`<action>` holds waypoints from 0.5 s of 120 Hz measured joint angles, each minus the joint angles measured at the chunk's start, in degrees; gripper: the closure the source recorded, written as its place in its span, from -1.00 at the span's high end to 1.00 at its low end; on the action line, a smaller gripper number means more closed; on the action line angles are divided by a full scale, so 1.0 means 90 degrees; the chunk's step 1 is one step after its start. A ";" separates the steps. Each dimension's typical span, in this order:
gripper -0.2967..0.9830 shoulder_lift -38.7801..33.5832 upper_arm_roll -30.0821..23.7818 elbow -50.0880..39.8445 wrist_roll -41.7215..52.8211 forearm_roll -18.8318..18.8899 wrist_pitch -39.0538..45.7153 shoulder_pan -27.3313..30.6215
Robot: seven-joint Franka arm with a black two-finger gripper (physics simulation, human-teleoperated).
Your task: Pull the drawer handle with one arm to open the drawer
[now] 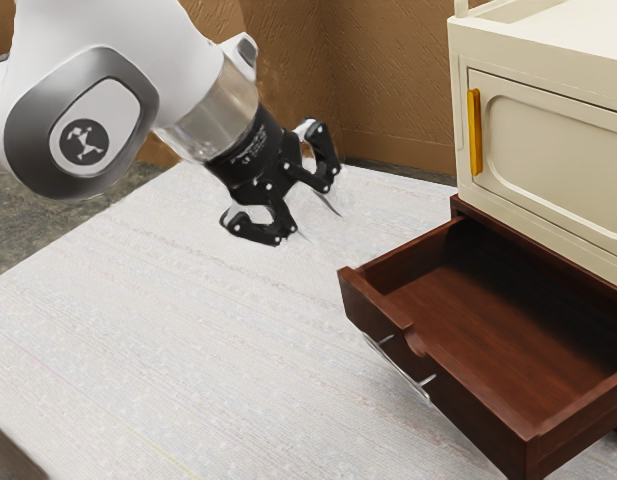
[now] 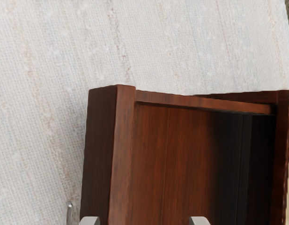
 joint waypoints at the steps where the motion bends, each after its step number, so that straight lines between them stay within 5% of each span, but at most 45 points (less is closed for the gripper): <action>1: -0.17 0.0012 0.0000 0.0121 -0.0013 0.0001 -0.0116 0.0025; 24: 0.25 0.0116 0.0053 0.1031 -0.0336 0.0115 -0.2263 0.0415; 60: 0.47 0.0122 0.0058 0.0470 -0.0643 0.0340 -0.3118 0.0352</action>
